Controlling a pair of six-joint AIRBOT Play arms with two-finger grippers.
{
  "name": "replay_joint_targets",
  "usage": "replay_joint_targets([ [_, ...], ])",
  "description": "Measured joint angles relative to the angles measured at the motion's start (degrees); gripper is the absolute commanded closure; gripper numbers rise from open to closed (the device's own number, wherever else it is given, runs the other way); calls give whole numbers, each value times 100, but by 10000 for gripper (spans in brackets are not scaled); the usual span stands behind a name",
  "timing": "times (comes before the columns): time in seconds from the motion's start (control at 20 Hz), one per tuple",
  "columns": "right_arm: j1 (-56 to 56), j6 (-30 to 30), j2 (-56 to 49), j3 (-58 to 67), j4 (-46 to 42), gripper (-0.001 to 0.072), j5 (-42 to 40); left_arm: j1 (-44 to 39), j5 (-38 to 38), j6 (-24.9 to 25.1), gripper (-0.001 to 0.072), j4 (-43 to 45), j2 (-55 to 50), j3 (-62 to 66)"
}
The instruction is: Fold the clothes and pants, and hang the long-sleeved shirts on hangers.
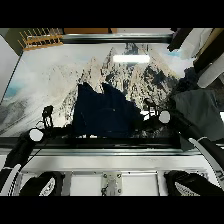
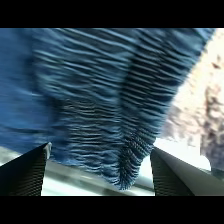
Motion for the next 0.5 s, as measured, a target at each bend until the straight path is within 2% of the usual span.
replay_joint_targets([
  [0.1,-232,-144,315,111,107,5,149,2,-376,-4,196,2,0,404],
  [0.3,-1165,-590,852,175,234,3,605,2,-1064,-201,225,-4,0,1126],
  [0.35,-1453,-769,898,140,317,3,704,0,-1174,-264,271,-20,0,1252],
  [0.4,-1714,-966,901,83,439,2,767,-2,-1244,-330,550,-31,0,1338],
  [0.45,-1954,-1196,866,7,608,-3,798,-4,-1307,-396,689,-70,0,1416],
  [0.5,-2157,-1473,774,-101,841,-8,800,-7,-1349,-415,693,-136,0,1462],
])
